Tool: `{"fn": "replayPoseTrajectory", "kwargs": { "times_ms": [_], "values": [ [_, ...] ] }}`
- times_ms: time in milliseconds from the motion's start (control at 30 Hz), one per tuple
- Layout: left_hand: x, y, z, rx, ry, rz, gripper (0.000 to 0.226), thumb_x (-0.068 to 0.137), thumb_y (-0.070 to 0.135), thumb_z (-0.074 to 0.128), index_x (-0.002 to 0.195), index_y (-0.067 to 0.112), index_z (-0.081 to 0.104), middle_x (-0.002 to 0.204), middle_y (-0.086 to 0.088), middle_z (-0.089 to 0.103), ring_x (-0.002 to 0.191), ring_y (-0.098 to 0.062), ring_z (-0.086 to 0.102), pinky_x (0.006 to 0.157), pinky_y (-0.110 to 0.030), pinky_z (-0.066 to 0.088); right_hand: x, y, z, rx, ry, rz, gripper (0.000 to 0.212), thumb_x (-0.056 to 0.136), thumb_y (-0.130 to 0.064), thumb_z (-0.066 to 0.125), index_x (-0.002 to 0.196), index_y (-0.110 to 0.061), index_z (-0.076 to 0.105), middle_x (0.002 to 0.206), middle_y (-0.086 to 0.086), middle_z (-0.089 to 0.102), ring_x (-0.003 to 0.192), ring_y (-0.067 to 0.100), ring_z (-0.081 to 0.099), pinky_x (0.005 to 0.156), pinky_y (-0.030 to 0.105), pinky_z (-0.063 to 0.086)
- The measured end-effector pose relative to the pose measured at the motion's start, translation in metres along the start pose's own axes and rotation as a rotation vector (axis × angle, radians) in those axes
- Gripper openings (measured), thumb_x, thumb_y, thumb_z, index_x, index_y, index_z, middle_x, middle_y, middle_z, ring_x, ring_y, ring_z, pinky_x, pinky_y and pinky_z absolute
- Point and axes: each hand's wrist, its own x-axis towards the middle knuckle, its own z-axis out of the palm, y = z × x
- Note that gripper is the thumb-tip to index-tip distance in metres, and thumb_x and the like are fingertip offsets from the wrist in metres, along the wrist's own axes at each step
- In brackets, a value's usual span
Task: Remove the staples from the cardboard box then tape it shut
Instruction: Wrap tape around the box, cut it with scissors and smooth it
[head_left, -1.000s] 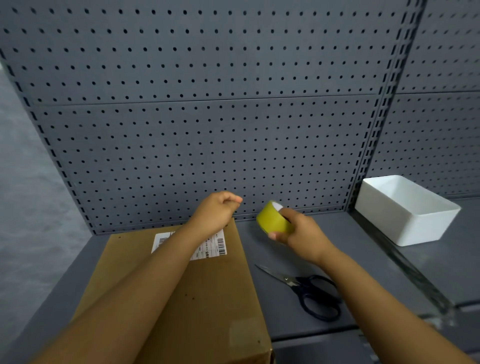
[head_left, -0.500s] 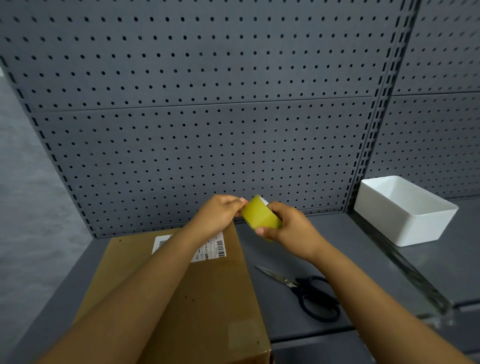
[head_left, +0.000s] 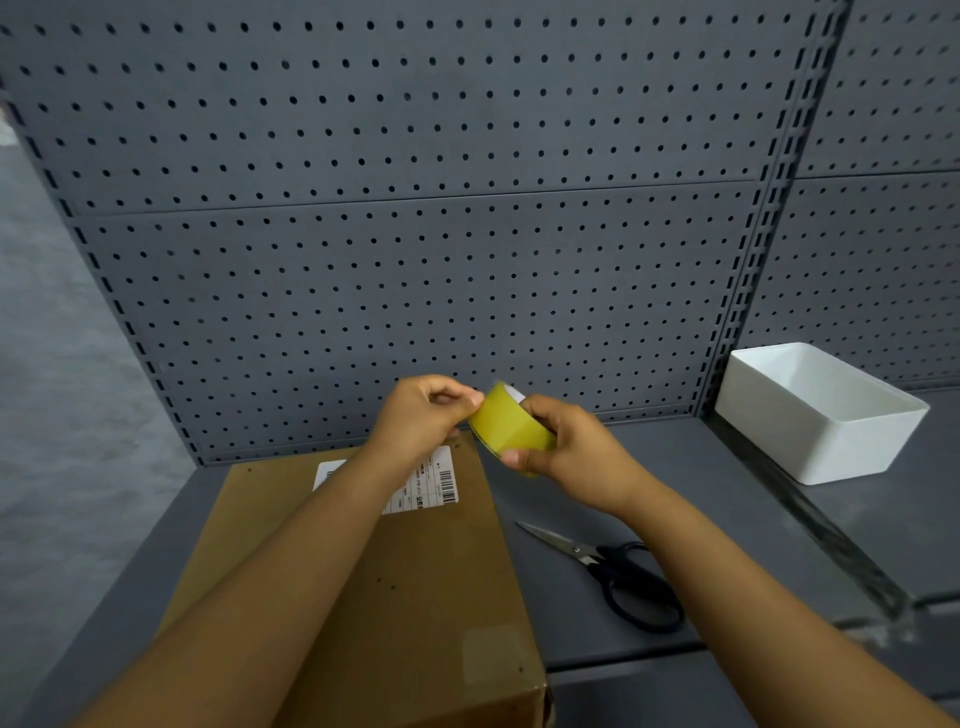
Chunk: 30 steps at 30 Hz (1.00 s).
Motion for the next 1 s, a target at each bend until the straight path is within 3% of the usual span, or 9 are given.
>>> {"fn": "replayPoseTrajectory", "kwargs": {
  "times_ms": [167, 333, 433, 600, 733, 900, 1000],
  "values": [
    [0.002, 0.004, -0.002, -0.114, -0.081, -0.127, 0.003, 0.087, 0.012, 0.067, 0.088, 0.009, 0.067, 0.084, -0.005, 0.065, 0.079, -0.013, 0.063, 0.072, -0.021, 0.055, -0.005, 0.002, -0.002, 0.071, -0.064, -0.031, 0.025, 0.083, -0.013, 0.073, 0.104, -0.013, 0.061, 0.084, -0.003, 0.060, 0.073, 0.009, 0.053, 0.070, 0.028, 0.047],
    [0.005, 0.001, 0.003, 0.048, -0.102, -0.104, 0.013, 0.095, 0.014, 0.056, 0.085, 0.012, 0.063, 0.083, -0.004, 0.062, 0.074, -0.012, 0.056, 0.068, -0.022, 0.049, -0.007, 0.003, -0.002, 0.064, -0.087, -0.056, 0.027, 0.083, -0.015, 0.073, 0.107, -0.010, 0.061, 0.096, 0.013, 0.062, 0.079, 0.012, 0.054, 0.073, 0.036, 0.048],
    [0.006, 0.000, 0.007, 0.143, -0.110, -0.086, 0.020, 0.099, 0.013, 0.047, 0.083, 0.014, 0.060, 0.078, -0.002, 0.057, 0.070, -0.011, 0.051, 0.068, -0.023, 0.044, -0.009, 0.003, -0.002, 0.067, -0.090, -0.053, 0.025, 0.084, -0.014, 0.072, 0.105, -0.009, 0.061, 0.089, 0.009, 0.060, 0.075, 0.009, 0.052, 0.069, 0.025, 0.044],
    [0.006, -0.004, 0.011, 0.221, -0.119, -0.020, 0.024, 0.099, 0.007, 0.039, 0.081, 0.016, 0.054, 0.074, 0.000, 0.051, 0.068, -0.013, 0.045, 0.070, -0.031, 0.040, -0.004, 0.003, -0.006, -0.058, -0.096, -0.038, 0.019, 0.084, -0.019, 0.071, 0.098, -0.013, 0.060, 0.083, 0.012, 0.059, 0.072, 0.017, 0.053, 0.067, 0.042, 0.048],
    [0.007, -0.001, 0.013, 0.238, -0.116, 0.039, 0.023, 0.100, 0.010, 0.041, 0.083, 0.018, 0.055, 0.071, 0.003, 0.050, 0.066, -0.012, 0.045, 0.068, -0.030, 0.040, 0.001, 0.002, -0.007, -0.219, -0.088, -0.022, 0.018, 0.084, -0.022, 0.071, 0.086, -0.011, 0.057, 0.071, 0.005, 0.050, 0.063, 0.016, 0.043, 0.061, 0.032, 0.037],
    [0.007, 0.014, -0.003, 0.104, -0.091, 0.060, 0.025, 0.099, 0.007, 0.040, 0.081, 0.017, 0.054, 0.071, 0.001, 0.046, 0.067, -0.015, 0.044, 0.072, -0.030, 0.041, 0.001, 0.011, -0.017, -0.342, -0.037, 0.090, 0.026, 0.088, -0.028, 0.066, 0.108, -0.015, 0.057, 0.078, -0.002, 0.050, 0.066, 0.012, 0.045, 0.055, 0.021, 0.034],
    [0.011, 0.025, -0.025, 0.109, -0.027, 0.076, 0.013, 0.100, 0.018, 0.046, 0.095, 0.014, 0.057, 0.080, 0.001, 0.054, 0.071, -0.011, 0.050, 0.072, -0.023, 0.043, -0.006, 0.015, -0.023, -0.236, -0.044, 0.082, 0.022, 0.089, -0.026, 0.066, 0.102, -0.011, 0.056, 0.080, 0.003, 0.053, 0.071, 0.016, 0.048, 0.061, 0.023, 0.036]
  ]
}}
